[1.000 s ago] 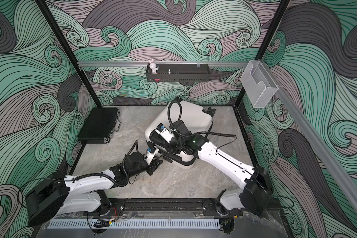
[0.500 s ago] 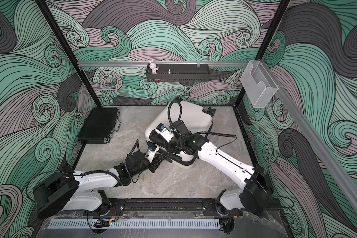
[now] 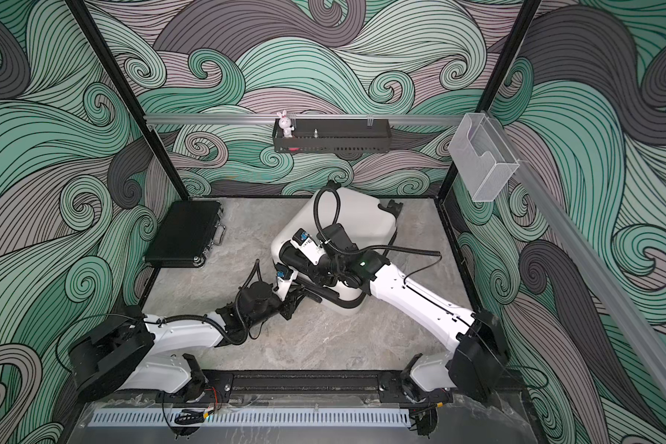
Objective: Open the suitcase zippers
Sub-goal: Unzip the zipper on the suitcase.
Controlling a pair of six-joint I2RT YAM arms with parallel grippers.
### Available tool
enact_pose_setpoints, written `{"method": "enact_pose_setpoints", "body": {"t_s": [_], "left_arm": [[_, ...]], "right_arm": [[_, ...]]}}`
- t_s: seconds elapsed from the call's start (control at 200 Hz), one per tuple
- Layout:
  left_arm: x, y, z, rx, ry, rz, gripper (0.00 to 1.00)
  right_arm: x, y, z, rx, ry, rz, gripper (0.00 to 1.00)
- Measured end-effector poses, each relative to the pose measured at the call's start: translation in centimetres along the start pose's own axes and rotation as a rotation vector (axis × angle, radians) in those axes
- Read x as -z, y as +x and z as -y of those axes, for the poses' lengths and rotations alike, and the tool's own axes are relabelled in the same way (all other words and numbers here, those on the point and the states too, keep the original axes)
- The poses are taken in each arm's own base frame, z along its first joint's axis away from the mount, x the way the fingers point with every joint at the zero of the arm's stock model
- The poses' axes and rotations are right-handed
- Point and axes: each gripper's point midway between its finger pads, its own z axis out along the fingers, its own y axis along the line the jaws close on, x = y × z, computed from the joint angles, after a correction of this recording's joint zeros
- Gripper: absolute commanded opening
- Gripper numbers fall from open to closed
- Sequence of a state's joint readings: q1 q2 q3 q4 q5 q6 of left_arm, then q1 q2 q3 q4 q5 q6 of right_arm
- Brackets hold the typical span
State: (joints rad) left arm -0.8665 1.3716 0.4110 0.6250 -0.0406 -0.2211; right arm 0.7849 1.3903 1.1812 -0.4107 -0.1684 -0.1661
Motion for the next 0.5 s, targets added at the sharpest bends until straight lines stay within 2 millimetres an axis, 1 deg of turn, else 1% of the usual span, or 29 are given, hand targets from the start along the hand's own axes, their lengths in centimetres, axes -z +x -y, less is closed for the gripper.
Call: {"method": "enact_pose_setpoints", "body": {"t_s": [0.075,0.255,0.5], "left_arm": [[-0.11,-0.02,0.01,0.001,0.0,-0.001,0.29],[-0.19,-0.12,-0.13,0.011,-0.01,-0.001,0.18],[-0.17,-0.04,-0.3,0.014,-0.019,-0.004,0.12]], "right_arm": [[0.01,0.0,0.09,-0.003,0.003,0.0,0.0],[0.02,0.04,0.17,-0.005,0.004,-0.001,0.0],[0.02,0.11,0.16,-0.005,0.004,-0.004,0.0]]}}
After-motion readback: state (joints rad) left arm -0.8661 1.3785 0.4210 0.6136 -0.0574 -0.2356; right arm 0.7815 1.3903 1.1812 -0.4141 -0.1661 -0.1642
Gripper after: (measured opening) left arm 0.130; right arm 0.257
